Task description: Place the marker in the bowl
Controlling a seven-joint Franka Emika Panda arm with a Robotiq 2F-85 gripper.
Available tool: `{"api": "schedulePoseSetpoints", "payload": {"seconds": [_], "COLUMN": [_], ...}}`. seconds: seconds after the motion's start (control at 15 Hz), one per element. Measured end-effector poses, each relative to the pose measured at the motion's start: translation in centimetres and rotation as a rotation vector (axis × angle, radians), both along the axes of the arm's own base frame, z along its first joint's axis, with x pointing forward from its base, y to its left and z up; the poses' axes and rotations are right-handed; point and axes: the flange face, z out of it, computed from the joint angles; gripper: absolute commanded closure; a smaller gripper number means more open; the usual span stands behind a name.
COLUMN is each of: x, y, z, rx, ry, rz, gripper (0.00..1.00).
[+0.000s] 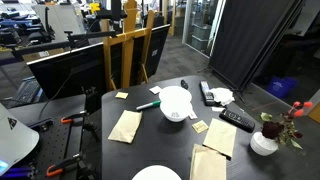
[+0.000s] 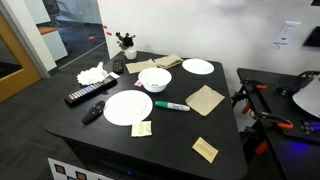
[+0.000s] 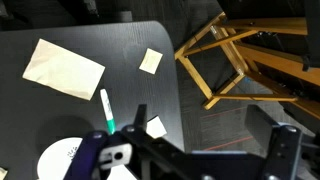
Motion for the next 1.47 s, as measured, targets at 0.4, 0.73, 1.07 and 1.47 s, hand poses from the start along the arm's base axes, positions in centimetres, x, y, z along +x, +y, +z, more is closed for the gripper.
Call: {"api": "schedulePoseSetpoints", "payload": {"seconds": [0.4, 0.73, 1.07, 1.47], "x": [0.0, 0.2, 0.4, -0.4], "y": [0.0, 0.2, 0.8, -0.4], "z": [0.0, -1.0, -4.7, -10.1], "rx": [0.0, -0.028, -0.105, -0.158], "ry": [-0.001, 0.003, -0.032, -0.072], "rz": [0.0, 0.006, -0.026, -0.093], "gripper": [0.0, 0.0, 0.0, 0.0]}}
